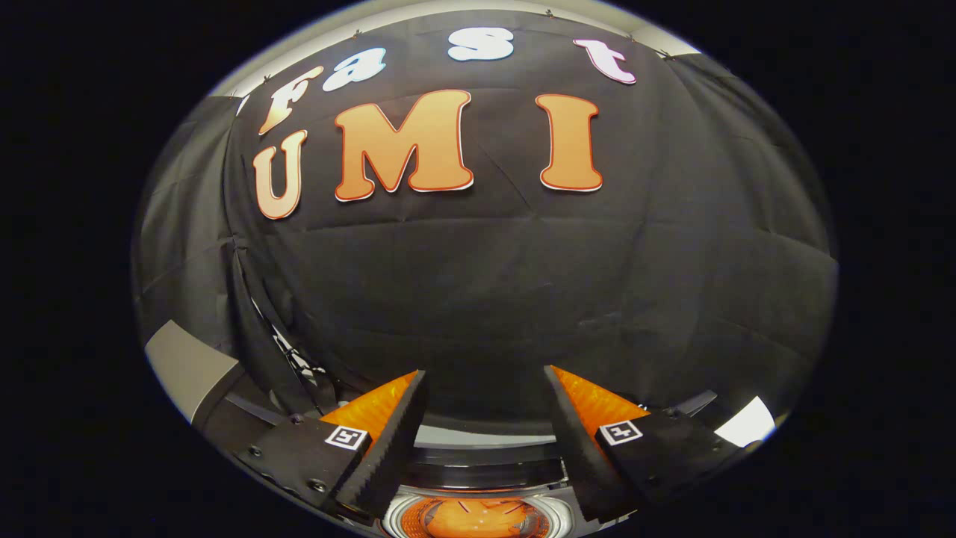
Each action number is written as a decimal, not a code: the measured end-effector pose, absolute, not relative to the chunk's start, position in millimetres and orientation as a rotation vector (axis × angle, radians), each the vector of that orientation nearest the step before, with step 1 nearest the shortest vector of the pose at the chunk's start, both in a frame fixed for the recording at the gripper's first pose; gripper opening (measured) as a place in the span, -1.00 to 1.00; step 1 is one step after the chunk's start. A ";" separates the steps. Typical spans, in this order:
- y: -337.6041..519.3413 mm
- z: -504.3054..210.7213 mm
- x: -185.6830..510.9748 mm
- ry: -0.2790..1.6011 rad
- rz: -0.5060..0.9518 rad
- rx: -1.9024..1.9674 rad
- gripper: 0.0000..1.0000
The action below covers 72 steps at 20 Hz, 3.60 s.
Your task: Put the clothes into the washing machine and then close the washing machine lid.
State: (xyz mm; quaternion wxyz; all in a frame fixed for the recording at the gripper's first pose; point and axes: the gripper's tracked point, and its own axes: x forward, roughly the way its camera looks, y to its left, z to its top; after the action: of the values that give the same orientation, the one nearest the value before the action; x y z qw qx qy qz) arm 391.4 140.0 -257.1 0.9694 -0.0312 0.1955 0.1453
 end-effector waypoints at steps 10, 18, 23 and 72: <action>118.0 -273.6 315.3 0.403 0.308 -0.071 0.94; 91.8 -321.4 254.1 0.445 0.309 -0.013 0.93; 87.6 -338.6 231.8 0.457 0.319 -0.054 0.93; 41.3 11.3 43.8 0.047 0.222 -0.004 0.92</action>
State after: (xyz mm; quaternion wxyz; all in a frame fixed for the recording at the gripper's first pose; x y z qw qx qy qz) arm 43.8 41.3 11.3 0.9936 -0.0020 0.0234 0.1109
